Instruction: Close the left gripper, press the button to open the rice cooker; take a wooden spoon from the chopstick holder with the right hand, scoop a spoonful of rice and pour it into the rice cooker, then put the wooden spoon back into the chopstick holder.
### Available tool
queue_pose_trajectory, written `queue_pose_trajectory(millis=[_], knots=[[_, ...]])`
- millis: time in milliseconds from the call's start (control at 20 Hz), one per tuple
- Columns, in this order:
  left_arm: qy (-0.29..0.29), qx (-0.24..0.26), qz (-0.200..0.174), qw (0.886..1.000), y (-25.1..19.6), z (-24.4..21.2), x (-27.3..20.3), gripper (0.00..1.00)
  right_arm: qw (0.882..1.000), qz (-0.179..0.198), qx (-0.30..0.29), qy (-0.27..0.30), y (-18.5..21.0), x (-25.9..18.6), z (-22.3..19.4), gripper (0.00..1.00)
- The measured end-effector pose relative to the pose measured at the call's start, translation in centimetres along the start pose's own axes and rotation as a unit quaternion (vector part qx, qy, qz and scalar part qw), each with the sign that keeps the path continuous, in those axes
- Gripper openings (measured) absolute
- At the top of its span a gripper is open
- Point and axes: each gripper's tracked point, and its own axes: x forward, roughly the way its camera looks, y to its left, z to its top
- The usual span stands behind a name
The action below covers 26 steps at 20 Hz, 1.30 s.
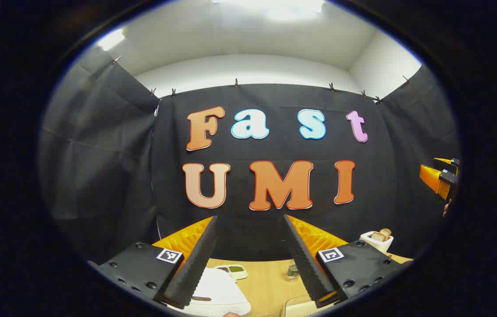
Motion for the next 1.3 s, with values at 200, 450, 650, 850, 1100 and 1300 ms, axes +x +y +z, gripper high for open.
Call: queue_pose_trajectory(millis=[200,450,650,850,1100,1300], knots=[[0.016,-0.017,0.003,1.0,0.9,0.0,-0.4,0.93,1.0,0.026,0.002,0.005,2.3,-0.2,0.3,0.93],[-0.001,0.005,0.038,0.999,1.3,1.6,-1.2,0.94,0.998,0.064,0.013,0.011,2.6,1.5,0.0,0.95],[0.004,0.014,0.053,0.998,1.1,1.7,-0.8,0.94,0.997,0.071,0.006,0.003,1.4,2.1,-0.1,0.95],[-0.002,0.015,0.051,0.999,-0.3,2.3,-0.3,0.94,0.997,0.074,0.013,0.018,0.2,2.7,-1.6,0.95],[0.027,0.019,0.043,0.999,-1.4,0.8,1.0,0.4,0.997,0.057,0.016,0.047,-2.4,3.1,-4.0,0.95],[0.104,0.011,0.068,0.992,0.7,-2.9,2.1,0.05,0.997,0.038,0.007,0.062,-3.8,3.2,-5.1,0.95]])
